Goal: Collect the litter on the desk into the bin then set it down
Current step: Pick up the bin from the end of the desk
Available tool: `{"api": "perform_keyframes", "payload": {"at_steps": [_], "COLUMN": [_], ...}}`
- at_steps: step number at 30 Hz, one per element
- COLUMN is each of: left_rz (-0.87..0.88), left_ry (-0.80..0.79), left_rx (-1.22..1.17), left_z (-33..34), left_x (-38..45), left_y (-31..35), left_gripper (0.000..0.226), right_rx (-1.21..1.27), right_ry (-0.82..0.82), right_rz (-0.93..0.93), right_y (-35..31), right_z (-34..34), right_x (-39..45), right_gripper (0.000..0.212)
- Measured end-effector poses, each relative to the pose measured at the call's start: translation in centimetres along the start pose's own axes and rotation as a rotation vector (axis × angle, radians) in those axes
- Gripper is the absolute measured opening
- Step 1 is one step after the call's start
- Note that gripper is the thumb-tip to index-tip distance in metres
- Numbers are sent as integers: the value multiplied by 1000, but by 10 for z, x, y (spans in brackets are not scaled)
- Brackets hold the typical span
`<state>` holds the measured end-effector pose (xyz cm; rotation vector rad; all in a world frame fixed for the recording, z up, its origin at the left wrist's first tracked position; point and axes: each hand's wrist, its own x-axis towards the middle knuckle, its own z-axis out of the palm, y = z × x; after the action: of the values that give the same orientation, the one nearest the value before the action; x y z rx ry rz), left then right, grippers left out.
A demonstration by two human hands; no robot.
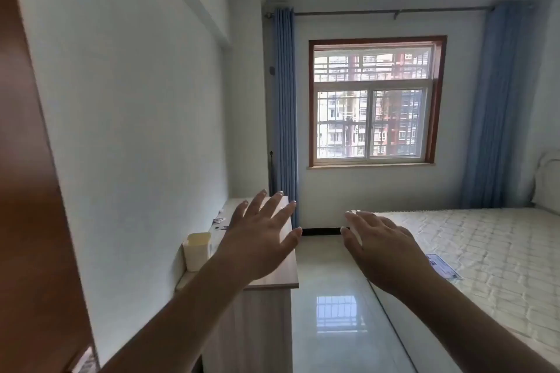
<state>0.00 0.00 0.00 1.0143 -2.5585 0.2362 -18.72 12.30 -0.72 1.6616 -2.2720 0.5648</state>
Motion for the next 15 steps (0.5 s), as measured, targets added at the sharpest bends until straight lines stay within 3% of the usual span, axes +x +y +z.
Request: {"api": "perform_keyframes", "payload": {"at_steps": [15], "left_rz": [-2], "left_ry": [-19], "left_rx": [72], "left_z": [74], "left_x": [116], "left_y": [62], "left_gripper": [63], "right_rx": [5], "right_ry": [11], "right_rz": [-56], "right_y": [141], "right_z": [41], "right_x": [79], "right_gripper": [51]}}
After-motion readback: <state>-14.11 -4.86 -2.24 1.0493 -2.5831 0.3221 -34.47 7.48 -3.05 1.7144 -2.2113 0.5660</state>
